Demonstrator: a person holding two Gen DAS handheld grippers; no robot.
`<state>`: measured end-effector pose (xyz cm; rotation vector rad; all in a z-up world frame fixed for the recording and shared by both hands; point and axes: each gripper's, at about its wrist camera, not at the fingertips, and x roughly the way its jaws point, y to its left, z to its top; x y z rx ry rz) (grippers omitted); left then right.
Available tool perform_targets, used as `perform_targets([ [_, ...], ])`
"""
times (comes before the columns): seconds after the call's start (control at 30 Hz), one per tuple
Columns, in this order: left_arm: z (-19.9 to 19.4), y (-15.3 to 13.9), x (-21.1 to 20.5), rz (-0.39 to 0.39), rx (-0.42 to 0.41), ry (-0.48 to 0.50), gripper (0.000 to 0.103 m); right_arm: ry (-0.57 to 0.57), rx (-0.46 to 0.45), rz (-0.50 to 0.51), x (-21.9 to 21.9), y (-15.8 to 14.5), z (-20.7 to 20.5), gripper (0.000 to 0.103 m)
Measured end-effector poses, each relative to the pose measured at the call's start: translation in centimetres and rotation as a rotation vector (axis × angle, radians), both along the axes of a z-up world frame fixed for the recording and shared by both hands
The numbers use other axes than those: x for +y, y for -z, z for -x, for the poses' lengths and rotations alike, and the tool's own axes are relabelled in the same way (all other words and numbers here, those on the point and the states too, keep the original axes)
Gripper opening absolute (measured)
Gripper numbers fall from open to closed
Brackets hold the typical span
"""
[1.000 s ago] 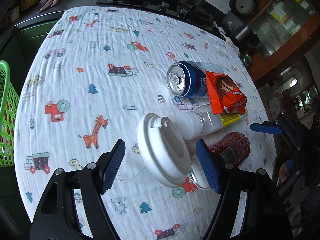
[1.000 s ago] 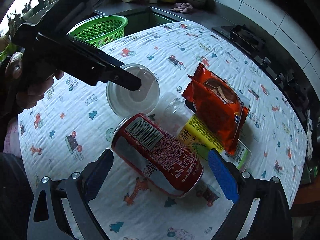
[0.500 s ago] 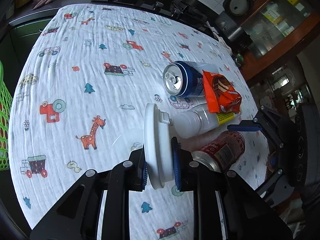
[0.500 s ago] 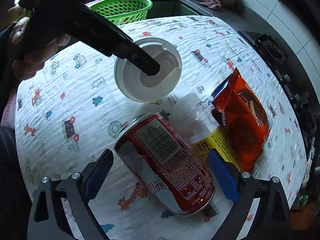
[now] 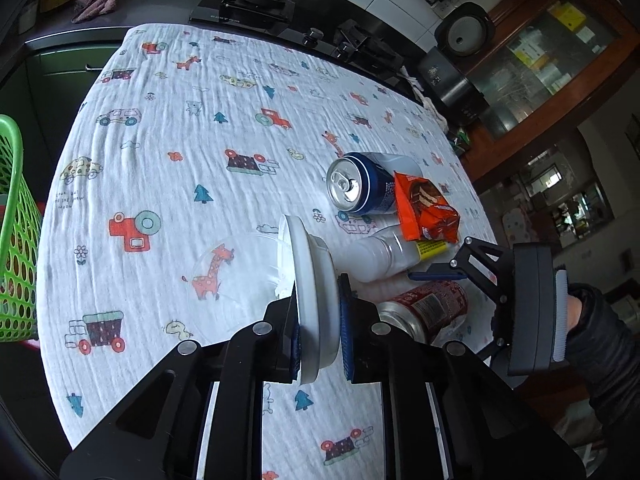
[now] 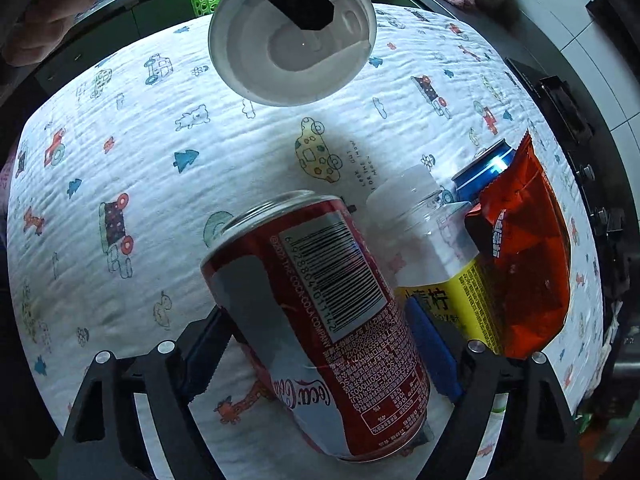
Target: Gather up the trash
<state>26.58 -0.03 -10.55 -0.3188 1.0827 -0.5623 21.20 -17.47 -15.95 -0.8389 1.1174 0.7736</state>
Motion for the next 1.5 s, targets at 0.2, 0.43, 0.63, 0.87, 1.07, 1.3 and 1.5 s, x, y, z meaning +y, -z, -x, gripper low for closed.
perform_targets([
  [0.2, 0.9, -1.6, 1.3, 0.036, -0.03, 0.001, 0.015, 0.094, 0.037, -0.061, -0.2, -1.0, 0.5, 0.079],
  [0.43, 1.7, -4.2, 4.1, 0.068, -0.087, -0.025, 0.015, 0.211, 0.097, -0.206, -0.1, -3.9, 0.7, 0.078],
  [0.63, 2.6, -4.8, 5.7, 0.108, -0.099, -0.021, 0.015, 0.249, 0.109, -0.282, 0.7, -5.4, 0.7, 0.078],
  [0.87, 3.9, -1.9, 4.8, 0.117, -0.052, 0.04, 0.015, 0.29, 0.154, -0.268, 0.9, -3.2, 1.6, 0.078],
  [1.07, 4.8, 1.1, 3.7, 0.123, 0.001, 0.082, 0.014, 0.323, 0.18, -0.264, 0.5, -1.9, 2.4, 0.078],
  [1.3, 6.0, 2.5, 2.3, 0.062, -0.007, 0.112, 0.015, 0.341, 0.192, -0.268, 0.3, -1.7, 2.9, 0.078],
  [1.5, 6.6, 3.0, 1.8, 0.032, -0.01, 0.123, 0.017, 0.347, 0.195, -0.26, 0.5, -1.5, 3.4, 0.077],
])
